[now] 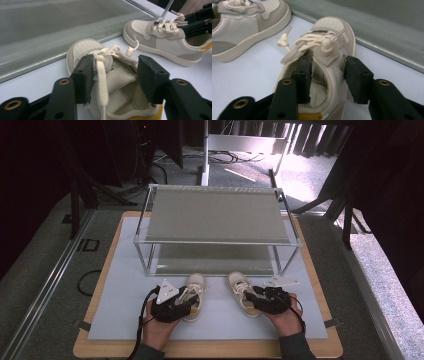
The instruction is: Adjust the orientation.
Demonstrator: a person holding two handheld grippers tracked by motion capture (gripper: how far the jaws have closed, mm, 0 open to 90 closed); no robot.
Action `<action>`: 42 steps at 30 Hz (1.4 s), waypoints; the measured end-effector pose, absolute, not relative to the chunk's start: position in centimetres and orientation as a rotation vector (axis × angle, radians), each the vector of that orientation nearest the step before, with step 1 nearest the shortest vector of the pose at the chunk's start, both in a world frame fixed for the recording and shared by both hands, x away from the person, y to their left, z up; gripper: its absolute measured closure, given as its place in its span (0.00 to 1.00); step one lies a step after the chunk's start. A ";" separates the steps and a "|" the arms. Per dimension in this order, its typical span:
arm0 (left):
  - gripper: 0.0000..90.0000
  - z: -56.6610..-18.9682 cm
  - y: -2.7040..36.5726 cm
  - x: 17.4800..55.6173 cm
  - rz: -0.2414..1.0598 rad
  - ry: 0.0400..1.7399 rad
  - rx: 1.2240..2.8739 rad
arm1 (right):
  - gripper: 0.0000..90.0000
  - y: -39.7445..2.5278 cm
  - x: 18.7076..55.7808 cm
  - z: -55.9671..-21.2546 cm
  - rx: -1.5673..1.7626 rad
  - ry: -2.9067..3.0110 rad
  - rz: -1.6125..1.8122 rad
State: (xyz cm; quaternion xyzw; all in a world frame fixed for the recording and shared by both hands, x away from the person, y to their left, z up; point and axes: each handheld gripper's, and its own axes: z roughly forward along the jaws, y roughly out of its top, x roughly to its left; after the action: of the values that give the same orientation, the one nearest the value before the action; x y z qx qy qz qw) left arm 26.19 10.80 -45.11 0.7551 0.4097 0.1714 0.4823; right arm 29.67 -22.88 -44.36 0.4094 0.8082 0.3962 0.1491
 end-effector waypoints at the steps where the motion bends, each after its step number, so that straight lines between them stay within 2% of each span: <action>1: 0.56 -45.1 10.8 26.2 0.413 0.998 1.837 | 0.66 -22.8 29.7 -44.4 1.184 2.321 1.135; 13: 0.63 -45.3 10.8 26.4 0.394 0.979 1.836 | 0.68 -20.5 30.2 -45.1 1.216 2.384 1.217; 17: 0.64 -45.2 10.9 26.4 0.399 0.977 1.835 | 0.64 -19.5 30.1 -45.1 1.189 2.396 1.224; 24: 0.54 -45.3 11.5 26.5 0.400 0.997 1.833 | 0.52 -20.1 29.5 -44.1 1.173 2.351 1.310; 29: 0.53 -45.0 11.9 26.2 0.399 0.981 1.807 | 0.47 -20.7 27.6 -43.3 1.077 2.370 1.346; 36: 0.46 -44.2 12.3 25.0 0.398 0.909 1.800 | 0.42 -21.4 25.3 -44.8 1.032 2.386 1.299; 40: 0.39 -44.4 12.3 24.4 0.436 0.889 1.817 | 0.42 -21.5 25.0 -46.0 1.029 2.413 1.255; 42: 0.36 -44.7 12.4 24.3 0.412 0.881 1.826 | 0.42 -21.4 25.1 -46.4 1.033 2.418 1.243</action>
State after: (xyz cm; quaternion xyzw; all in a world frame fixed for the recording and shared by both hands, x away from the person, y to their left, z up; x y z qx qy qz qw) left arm 24.28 12.37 -44.67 0.7586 0.3660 0.1711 0.5112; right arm 25.12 -21.39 -46.37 0.3528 0.8257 0.4246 0.1163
